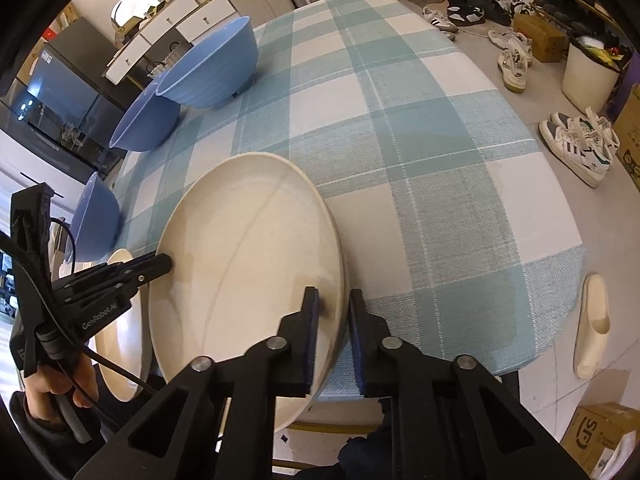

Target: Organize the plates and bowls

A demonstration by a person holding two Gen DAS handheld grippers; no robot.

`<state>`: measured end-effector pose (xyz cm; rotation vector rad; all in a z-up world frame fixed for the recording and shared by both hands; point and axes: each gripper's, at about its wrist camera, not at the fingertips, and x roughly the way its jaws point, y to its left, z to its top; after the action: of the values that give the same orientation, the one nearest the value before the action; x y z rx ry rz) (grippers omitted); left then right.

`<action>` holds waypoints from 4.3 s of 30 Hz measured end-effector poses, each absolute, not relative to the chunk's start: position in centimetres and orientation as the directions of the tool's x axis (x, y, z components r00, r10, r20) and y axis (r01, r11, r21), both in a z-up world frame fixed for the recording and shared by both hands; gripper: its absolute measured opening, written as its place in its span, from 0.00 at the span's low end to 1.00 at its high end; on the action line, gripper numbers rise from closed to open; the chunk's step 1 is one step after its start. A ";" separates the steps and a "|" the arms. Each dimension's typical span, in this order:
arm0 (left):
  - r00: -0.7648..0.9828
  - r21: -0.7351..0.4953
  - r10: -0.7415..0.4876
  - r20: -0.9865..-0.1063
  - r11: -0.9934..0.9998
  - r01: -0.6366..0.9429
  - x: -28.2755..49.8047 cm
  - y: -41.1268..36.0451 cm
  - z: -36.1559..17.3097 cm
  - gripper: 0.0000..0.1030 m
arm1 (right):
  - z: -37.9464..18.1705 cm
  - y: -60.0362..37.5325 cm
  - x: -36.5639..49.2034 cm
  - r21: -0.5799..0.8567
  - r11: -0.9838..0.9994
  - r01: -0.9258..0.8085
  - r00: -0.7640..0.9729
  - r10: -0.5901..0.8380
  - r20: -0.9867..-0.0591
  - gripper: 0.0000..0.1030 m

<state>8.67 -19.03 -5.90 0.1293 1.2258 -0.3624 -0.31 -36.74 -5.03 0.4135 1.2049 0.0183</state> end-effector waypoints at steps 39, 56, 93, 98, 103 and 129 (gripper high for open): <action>0.325 -0.109 -0.206 -0.923 0.950 0.293 8.0 -17.5 -2.3 0.05 | -3.6 -36.4 0.2 0.362 0.915 0.178 0.375 0.277 -0.885 0.12; 0.387 -0.088 -0.169 -0.906 0.972 0.218 6.1 -12.2 1.4 0.05 | -0.5 -32.2 1.1 0.363 0.928 0.088 0.380 0.305 -0.873 0.12; 0.341 -0.082 -0.069 -0.937 0.996 -0.024 1.0 6.1 -3.9 0.06 | -4.5 -14.2 4.7 0.261 0.954 -0.146 0.240 0.290 -0.926 0.12; 0.339 -0.088 -0.076 -0.938 0.996 -0.022 1.1 6.1 -3.9 0.06 | -4.3 -13.9 4.6 0.228 0.960 -0.163 0.242 0.262 -0.934 0.13; 0.332 -0.073 -0.063 -0.941 0.997 -0.019 1.2 5.7 -3.9 0.06 | -3.3 -13.8 4.3 0.111 0.978 -0.178 0.282 0.159 -0.946 0.14; 0.306 -0.118 -0.103 -0.947 0.993 -0.030 0.5 5.9 -6.0 0.60 | -5.7 -17.3 3.5 0.354 0.933 -0.069 0.195 0.360 -0.912 0.73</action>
<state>0.46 5.87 -5.97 -0.1210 1.2601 -0.0484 3.46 -17.26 -5.73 0.2561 1.3447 0.3054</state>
